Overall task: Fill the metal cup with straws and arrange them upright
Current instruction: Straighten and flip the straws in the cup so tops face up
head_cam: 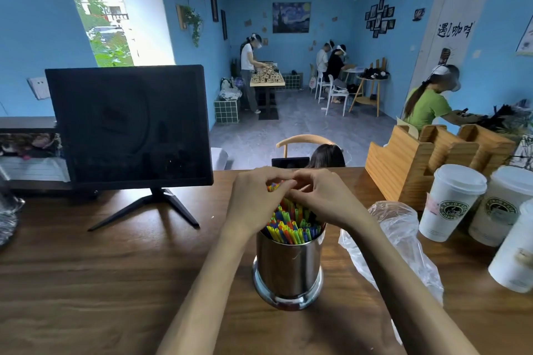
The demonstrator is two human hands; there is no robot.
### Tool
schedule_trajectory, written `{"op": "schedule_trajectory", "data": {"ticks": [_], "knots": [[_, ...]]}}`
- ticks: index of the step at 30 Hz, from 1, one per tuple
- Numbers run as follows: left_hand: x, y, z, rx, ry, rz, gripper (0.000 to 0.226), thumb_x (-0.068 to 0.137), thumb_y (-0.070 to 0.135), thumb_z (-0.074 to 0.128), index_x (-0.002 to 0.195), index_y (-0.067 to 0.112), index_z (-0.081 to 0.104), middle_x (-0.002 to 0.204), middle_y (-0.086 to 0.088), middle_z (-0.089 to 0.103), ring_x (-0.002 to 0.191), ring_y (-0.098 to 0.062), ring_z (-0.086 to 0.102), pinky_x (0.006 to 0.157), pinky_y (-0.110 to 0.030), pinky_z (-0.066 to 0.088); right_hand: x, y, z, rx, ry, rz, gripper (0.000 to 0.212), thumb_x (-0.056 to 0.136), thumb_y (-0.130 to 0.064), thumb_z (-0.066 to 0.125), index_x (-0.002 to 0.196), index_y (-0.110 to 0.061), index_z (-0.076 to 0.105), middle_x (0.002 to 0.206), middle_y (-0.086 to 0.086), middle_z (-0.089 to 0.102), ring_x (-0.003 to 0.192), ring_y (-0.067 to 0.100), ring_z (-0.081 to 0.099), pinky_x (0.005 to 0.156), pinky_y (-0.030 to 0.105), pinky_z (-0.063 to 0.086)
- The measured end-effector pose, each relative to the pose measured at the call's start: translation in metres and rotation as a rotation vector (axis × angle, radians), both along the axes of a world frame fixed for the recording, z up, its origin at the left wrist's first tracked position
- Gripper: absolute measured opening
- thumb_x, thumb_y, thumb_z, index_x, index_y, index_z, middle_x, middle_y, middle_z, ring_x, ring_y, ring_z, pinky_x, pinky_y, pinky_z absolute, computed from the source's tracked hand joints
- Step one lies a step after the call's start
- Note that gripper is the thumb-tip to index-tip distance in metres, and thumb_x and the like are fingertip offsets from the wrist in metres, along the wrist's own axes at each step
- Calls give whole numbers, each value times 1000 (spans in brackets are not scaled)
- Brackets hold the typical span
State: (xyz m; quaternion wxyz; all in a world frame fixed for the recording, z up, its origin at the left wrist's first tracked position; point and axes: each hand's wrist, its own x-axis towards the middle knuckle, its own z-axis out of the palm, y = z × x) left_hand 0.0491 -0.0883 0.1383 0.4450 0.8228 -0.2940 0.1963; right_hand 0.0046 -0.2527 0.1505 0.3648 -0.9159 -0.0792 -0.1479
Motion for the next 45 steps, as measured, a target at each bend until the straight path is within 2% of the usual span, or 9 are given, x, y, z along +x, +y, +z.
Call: {"op": "schedule_trajectory", "data": {"ticks": [5, 9, 12, 21, 28, 31, 36, 40, 45], "knots": [[6, 9, -3, 133, 122, -117, 29, 100, 49, 53, 111, 37, 78, 129, 20, 67, 119, -3, 58, 102, -36, 52, -2, -6, -3, 94, 35, 0, 36, 89, -39, 75, 123, -27, 71, 102, -14, 74, 86, -10, 67, 70, 9, 53], [5, 11, 7, -84, 250, -177, 34, 105, 41, 49, 110, 27, 79, 109, 22, 71, 105, 17, 59, 89, -5, 45, 0, -4, -6, 142, -12, -43, 33, 88, -40, 75, 119, -30, 72, 104, -15, 74, 90, -2, 69, 79, 20, 57], [17, 7, 10, -235, 237, 7, 25, 104, 34, 54, 112, 24, 76, 99, 21, 69, 101, 7, 63, 77, 0, 43, -1, 0, -6, 373, -172, -95, 13, 94, -26, 71, 105, -27, 77, 94, -11, 77, 86, 5, 73, 80, 31, 62], [38, -6, -1, 65, 318, 60, 18, 95, 34, 69, 103, 23, 80, 96, 10, 75, 82, 6, 63, 70, -13, 47, -1, -1, -17, 516, -277, -218, 16, 97, -19, 66, 95, -33, 74, 86, -10, 77, 86, 6, 72, 86, 38, 60], [7, 11, 56, -380, 67, 12, 9, 85, 33, 79, 87, 41, 76, 85, 14, 76, 79, -12, 66, 68, -33, 55, -9, 8, -18, 509, -326, -240, 13, 97, -20, 66, 99, -28, 76, 83, -11, 75, 84, 8, 72, 79, 31, 59], [-24, 18, 86, -511, 27, -196, 12, 84, 27, 77, 95, 28, 78, 77, 13, 77, 68, -6, 68, 61, -20, 50, -19, 20, -4, 644, -286, -89, 12, 98, -15, 64, 100, -16, 76, 75, 2, 74, 67, 6, 69, 64, 19, 52], [-50, 31, 88, -275, 179, -453, 21, 80, 14, 77, 101, 12, 79, 83, 7, 79, 75, -2, 72, 68, -14, 54, -24, 34, 30, 1075, 22, 214, 36, 105, -32, 44, 107, -7, 70, 85, 10, 76, 72, 20, 71, 62, 24, 57], [-45, 32, 68, 1, 332, -461, 22, 79, 11, 84, 99, 22, 83, 97, 7, 79, 99, -9, 74, 96, -36, 58, -15, 25, 45, 1230, 82, 231, 35, 103, -29, 50, 123, -6, 65, 91, 6, 74, 73, 18, 70, 65, 27, 59], [-22, 37, 46, 73, 362, -420, 14, 88, 22, 78, 101, 26, 82, 94, 9, 79, 94, -7, 73, 92, -32, 58, -8, 13, 44, 878, -126, 46, 33, 104, -12, 52, 137, -19, 54, 101, 4, 76, 59, 17, 69, 52, 24, 55]]}}
